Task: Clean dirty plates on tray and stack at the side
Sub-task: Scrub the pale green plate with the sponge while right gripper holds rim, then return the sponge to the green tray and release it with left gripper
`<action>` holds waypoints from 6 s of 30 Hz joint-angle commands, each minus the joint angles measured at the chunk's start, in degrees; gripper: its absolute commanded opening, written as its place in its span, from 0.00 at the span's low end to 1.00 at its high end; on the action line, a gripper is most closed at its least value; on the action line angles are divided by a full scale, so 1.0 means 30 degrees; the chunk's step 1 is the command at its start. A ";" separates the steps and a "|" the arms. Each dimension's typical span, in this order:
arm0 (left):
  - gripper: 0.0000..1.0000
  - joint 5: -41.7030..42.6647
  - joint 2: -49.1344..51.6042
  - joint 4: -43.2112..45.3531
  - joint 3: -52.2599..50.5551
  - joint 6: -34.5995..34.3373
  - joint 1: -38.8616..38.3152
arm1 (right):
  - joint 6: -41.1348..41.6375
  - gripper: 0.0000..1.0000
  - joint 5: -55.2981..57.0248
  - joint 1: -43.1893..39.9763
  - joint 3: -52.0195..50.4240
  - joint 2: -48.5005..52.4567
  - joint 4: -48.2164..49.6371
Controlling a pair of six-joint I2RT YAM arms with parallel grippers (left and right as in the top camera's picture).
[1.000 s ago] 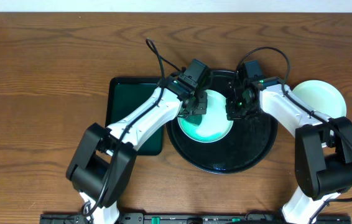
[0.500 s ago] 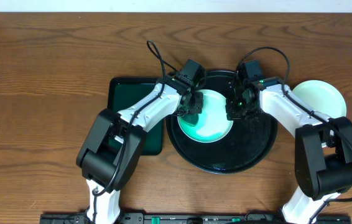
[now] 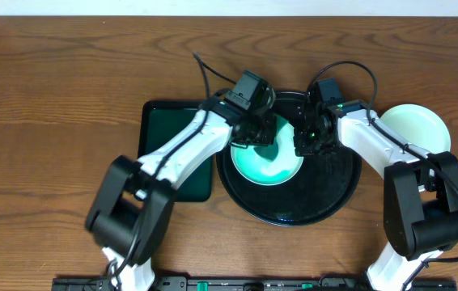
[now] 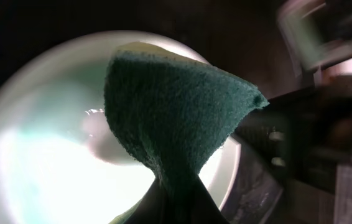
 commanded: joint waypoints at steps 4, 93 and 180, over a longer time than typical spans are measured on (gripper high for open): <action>0.08 -0.3949 -0.2055 -0.2943 -0.0240 -0.2645 0.0087 | -0.0350 0.01 -0.0066 0.0277 0.0036 -0.0401 -0.0007; 0.07 -0.6309 -0.1960 -0.1727 -0.3730 -1.9751 -0.2062 | -0.0350 0.01 -0.0066 0.0270 0.0036 -0.0401 0.0051; 0.65 -1.2160 -0.9428 -0.7584 -0.2885 0.0845 0.9143 | -0.0342 0.01 -0.0058 0.0270 0.0036 -0.0401 0.0197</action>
